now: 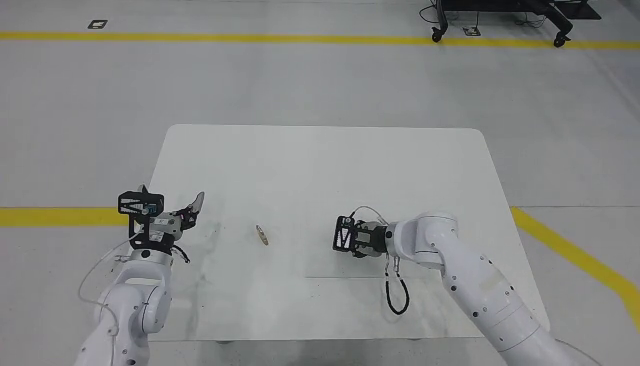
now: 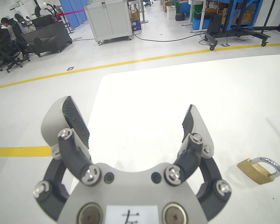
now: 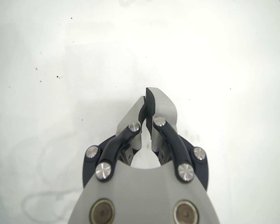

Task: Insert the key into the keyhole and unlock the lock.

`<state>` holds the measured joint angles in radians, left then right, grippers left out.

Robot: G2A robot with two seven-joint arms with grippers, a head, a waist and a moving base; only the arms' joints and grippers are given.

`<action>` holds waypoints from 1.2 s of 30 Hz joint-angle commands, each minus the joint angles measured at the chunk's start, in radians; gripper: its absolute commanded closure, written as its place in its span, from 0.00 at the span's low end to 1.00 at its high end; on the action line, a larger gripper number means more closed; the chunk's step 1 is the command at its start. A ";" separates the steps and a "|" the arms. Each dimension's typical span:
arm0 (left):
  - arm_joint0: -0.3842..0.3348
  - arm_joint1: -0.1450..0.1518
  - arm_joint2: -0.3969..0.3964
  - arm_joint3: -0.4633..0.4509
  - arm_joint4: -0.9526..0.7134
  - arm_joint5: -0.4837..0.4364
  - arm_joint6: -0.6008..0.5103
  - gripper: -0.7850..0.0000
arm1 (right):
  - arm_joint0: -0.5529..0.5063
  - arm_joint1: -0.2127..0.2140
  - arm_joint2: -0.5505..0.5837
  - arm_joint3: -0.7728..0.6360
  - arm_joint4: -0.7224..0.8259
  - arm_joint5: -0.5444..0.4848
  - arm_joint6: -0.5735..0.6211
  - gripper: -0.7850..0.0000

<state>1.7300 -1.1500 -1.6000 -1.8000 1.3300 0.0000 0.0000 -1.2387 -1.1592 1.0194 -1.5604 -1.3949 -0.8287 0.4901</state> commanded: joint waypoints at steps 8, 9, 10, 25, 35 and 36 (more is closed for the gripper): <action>0.000 0.000 0.000 0.000 0.000 0.000 0.000 0.00 | -0.004 0.000 0.002 -0.013 0.002 0.006 -0.020 1.00; 0.000 0.000 0.000 0.000 0.000 0.000 0.000 0.00 | -0.010 0.003 0.007 -0.021 -0.002 0.004 -0.039 1.00; 0.000 0.000 0.000 0.000 0.000 0.000 0.000 0.00 | -0.015 0.005 0.014 -0.027 -0.005 0.001 -0.057 1.00; 0.000 0.000 0.000 0.000 0.000 0.000 0.000 0.00 | -0.098 0.061 0.134 -0.088 0.100 -0.184 -0.599 1.00; 0.000 0.000 0.000 0.000 0.000 0.000 0.000 0.00 | -0.048 0.122 0.049 -0.017 0.077 -0.184 -0.905 1.00; 0.000 0.000 0.000 0.000 0.000 0.000 0.000 0.00 | -0.048 0.122 0.049 -0.017 0.077 -0.184 -0.905 1.00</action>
<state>1.7300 -1.1500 -1.6000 -1.8000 1.3300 0.0000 0.0000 -1.2860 -1.0364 1.0677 -1.5760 -1.3190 -1.0123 -0.4170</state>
